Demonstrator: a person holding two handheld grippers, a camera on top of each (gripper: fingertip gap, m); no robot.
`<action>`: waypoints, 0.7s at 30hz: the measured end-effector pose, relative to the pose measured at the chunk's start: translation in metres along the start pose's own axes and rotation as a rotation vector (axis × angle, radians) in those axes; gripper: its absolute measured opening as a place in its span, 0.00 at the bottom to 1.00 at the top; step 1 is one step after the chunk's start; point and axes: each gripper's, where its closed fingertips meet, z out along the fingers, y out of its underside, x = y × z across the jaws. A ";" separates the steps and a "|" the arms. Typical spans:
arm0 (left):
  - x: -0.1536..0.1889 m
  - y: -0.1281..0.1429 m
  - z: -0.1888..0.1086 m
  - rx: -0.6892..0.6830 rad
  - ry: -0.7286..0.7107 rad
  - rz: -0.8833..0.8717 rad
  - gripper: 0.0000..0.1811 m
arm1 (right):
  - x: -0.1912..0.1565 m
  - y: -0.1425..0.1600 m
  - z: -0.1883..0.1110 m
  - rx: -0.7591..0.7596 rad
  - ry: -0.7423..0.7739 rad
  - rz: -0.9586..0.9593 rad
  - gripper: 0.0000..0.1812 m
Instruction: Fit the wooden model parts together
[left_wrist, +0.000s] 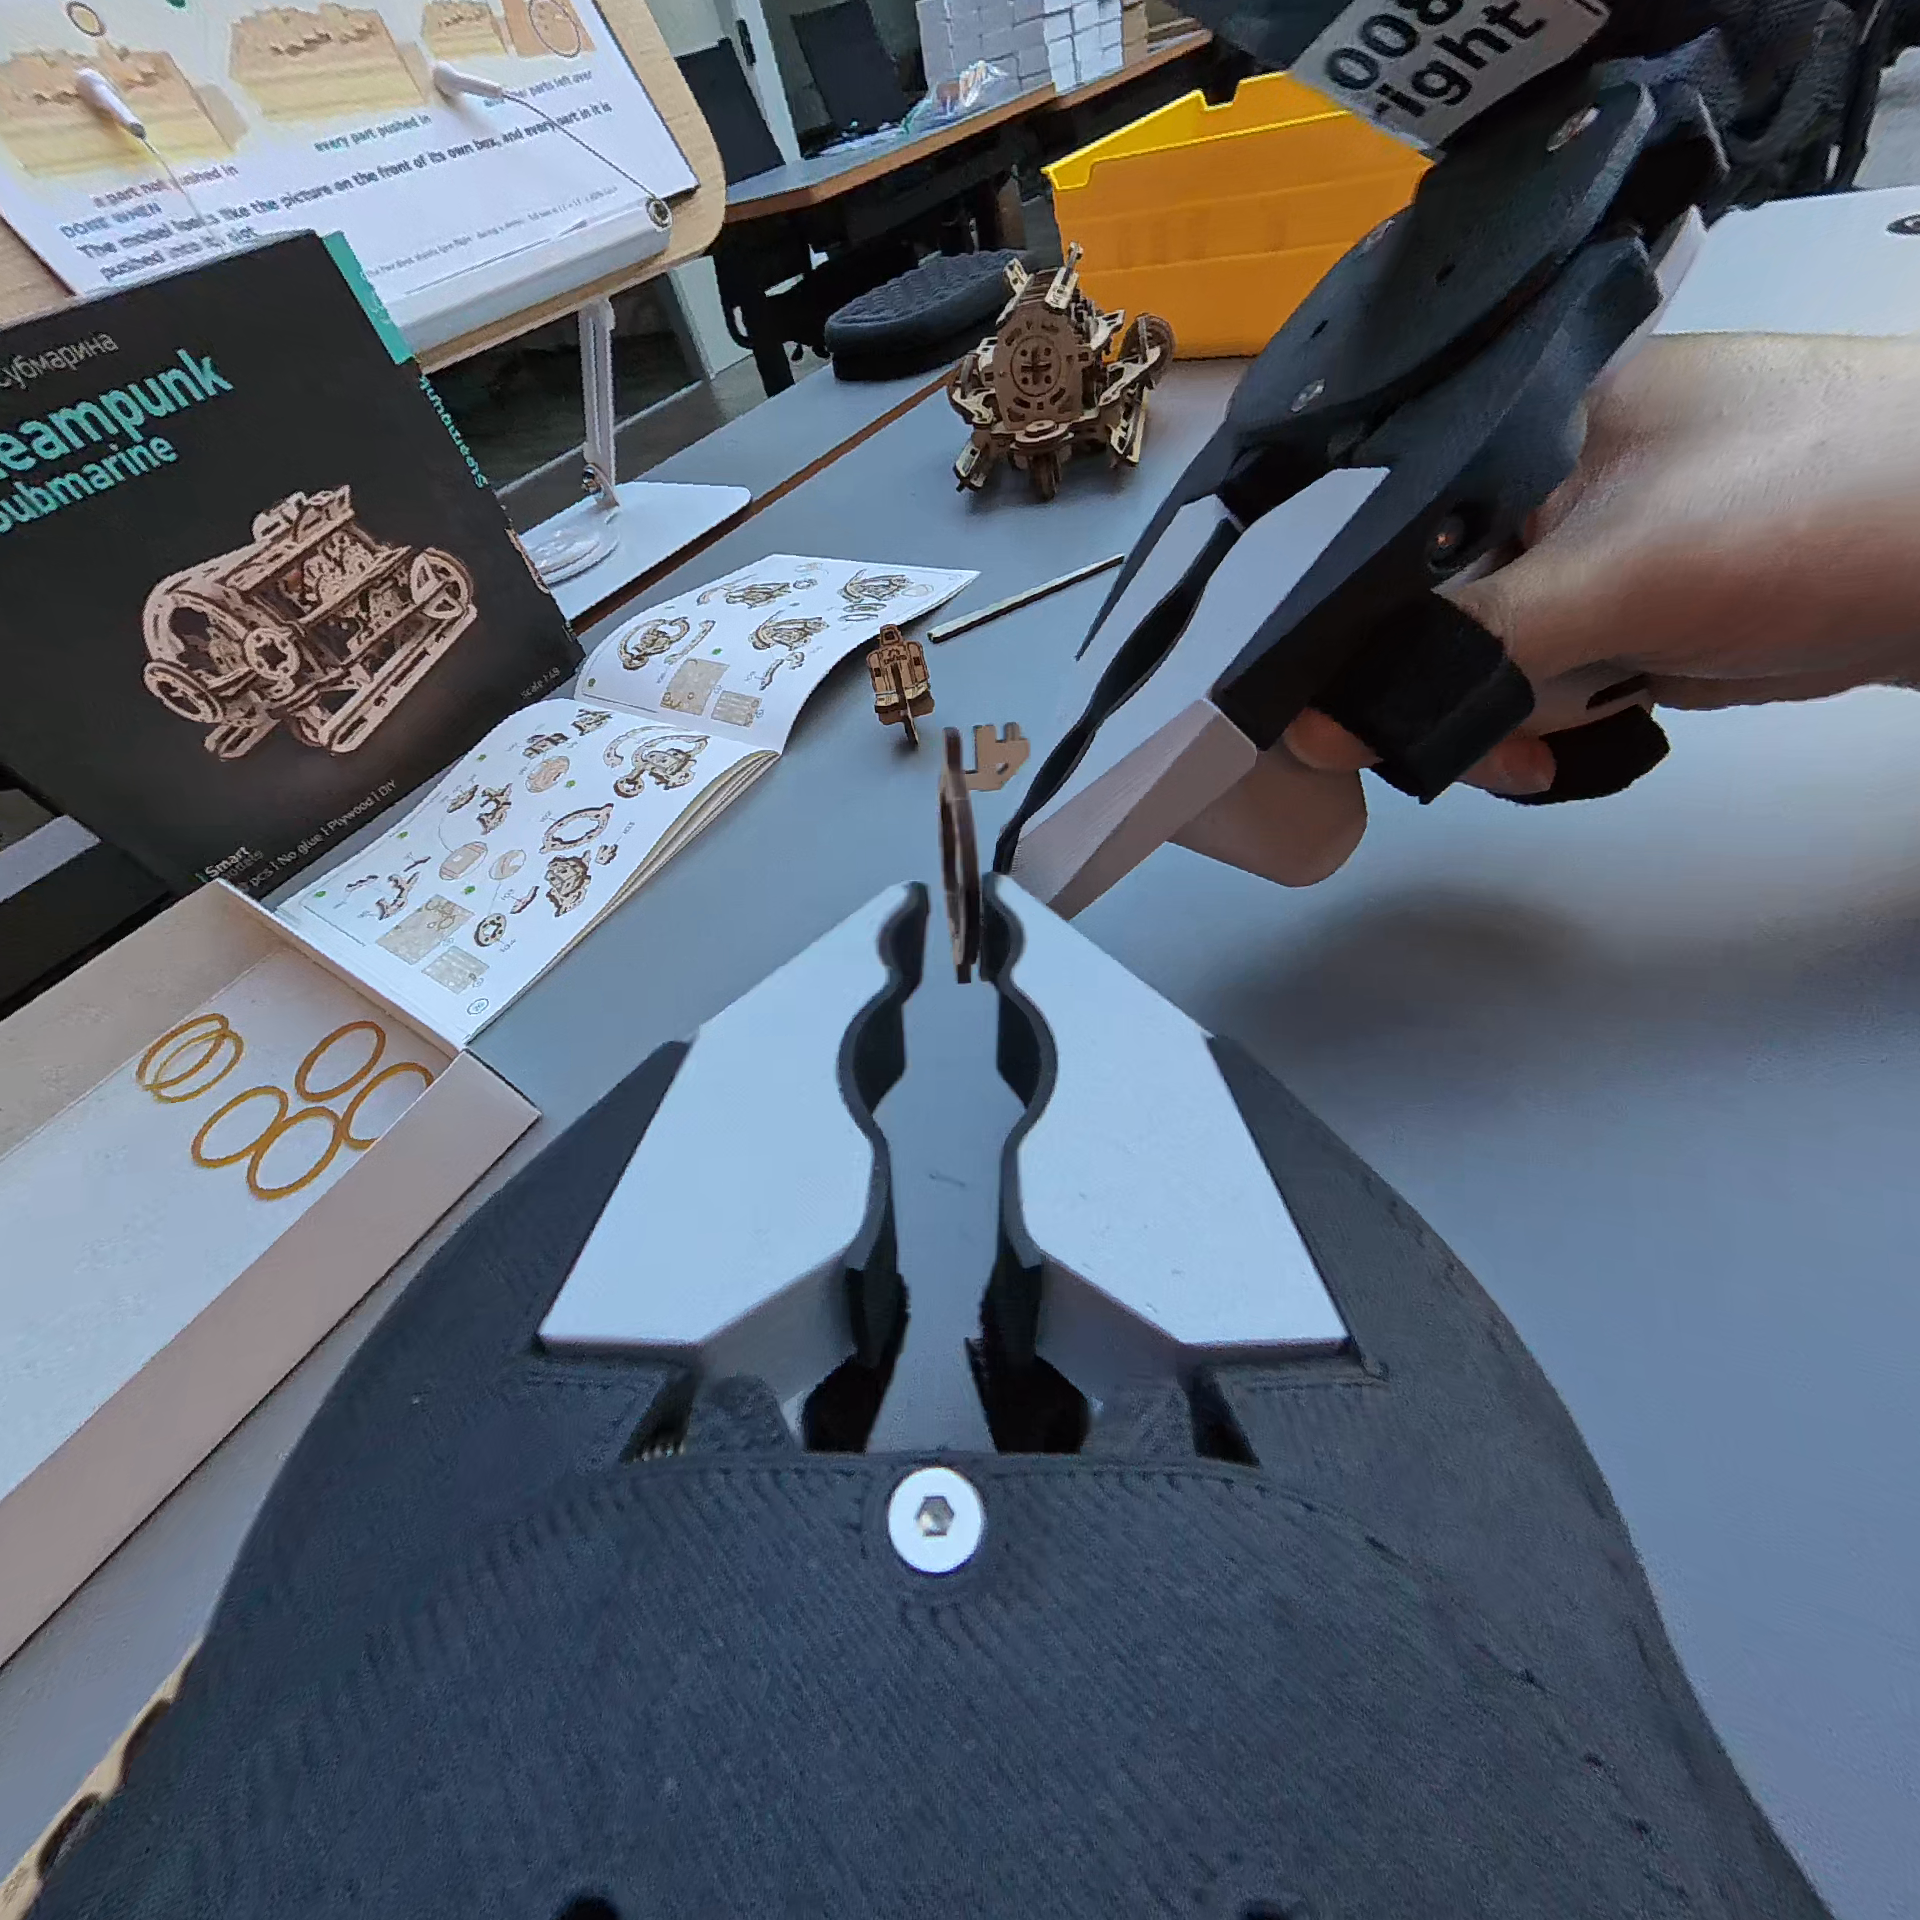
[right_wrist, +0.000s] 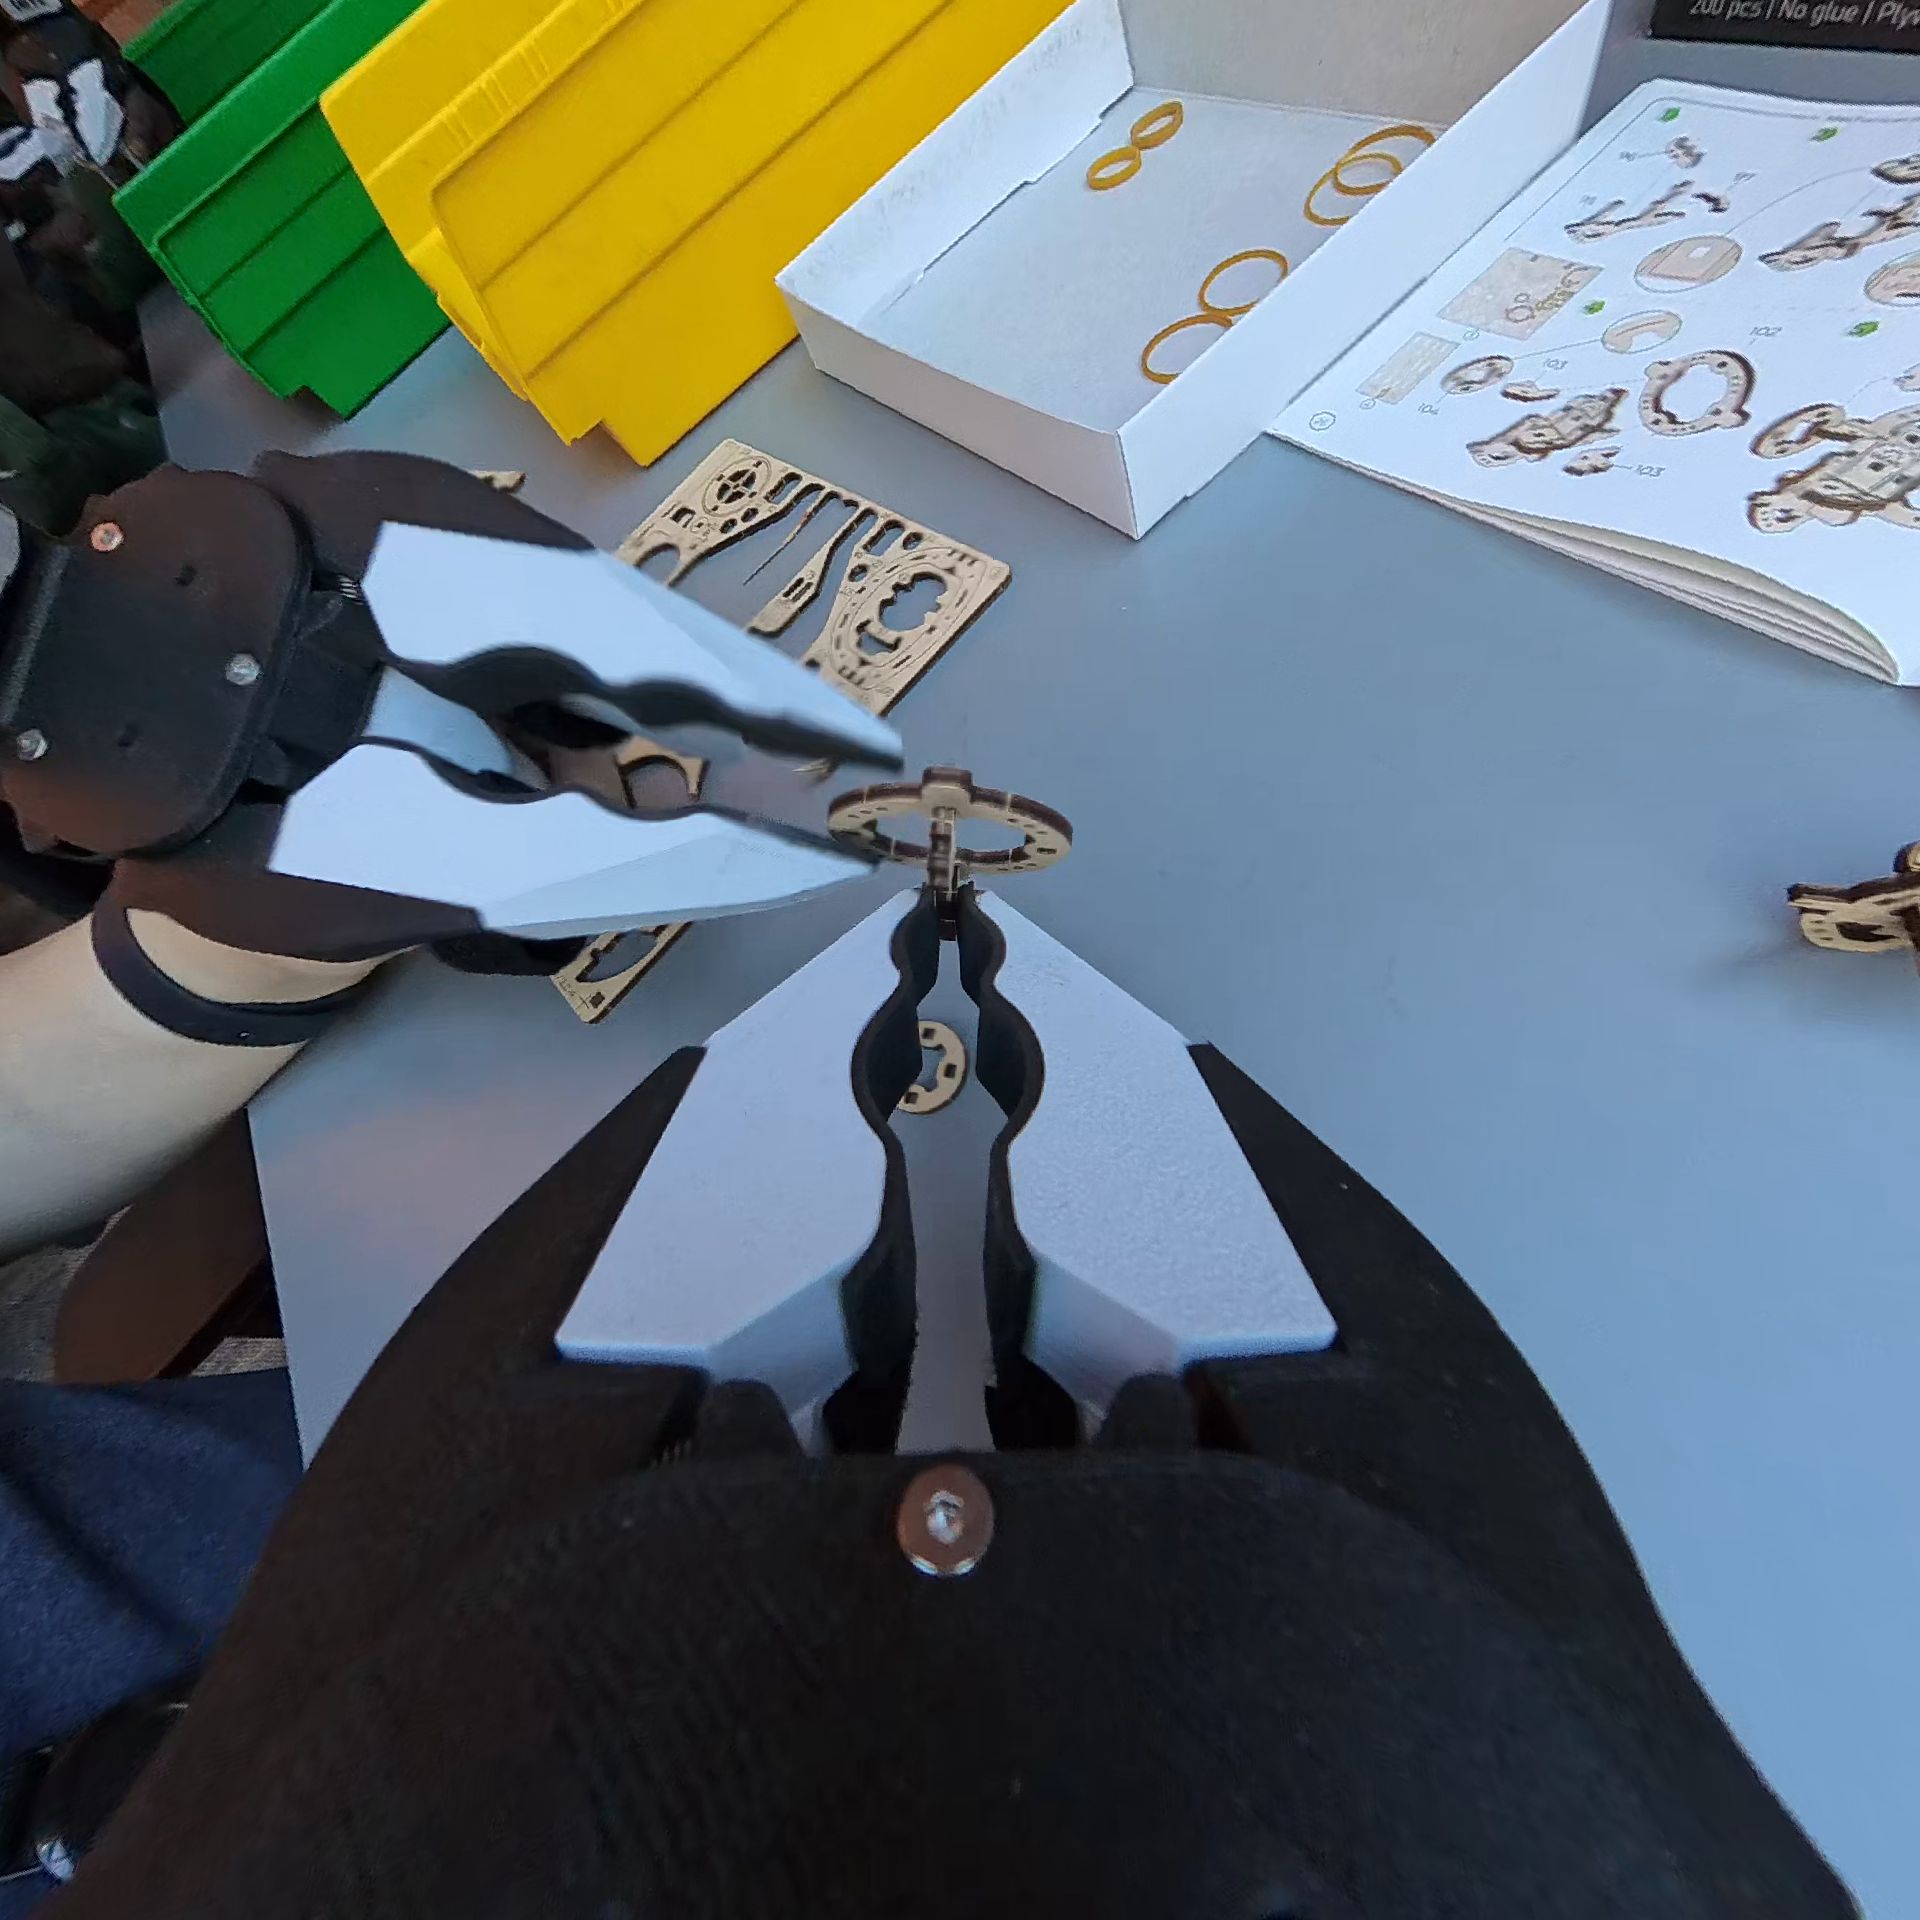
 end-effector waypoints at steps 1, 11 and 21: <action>-0.003 -0.002 -0.001 0.012 -0.016 -0.023 0.14 | 0.003 0.001 -0.001 0.002 0.014 0.009 0.00; -0.072 -0.051 -0.064 0.297 -0.108 -0.326 0.32 | -0.005 0.022 0.000 -0.095 0.061 0.096 0.00; -0.081 -0.039 -0.079 0.275 -0.167 -0.365 0.26 | -0.005 0.032 0.009 -0.154 0.109 0.099 0.00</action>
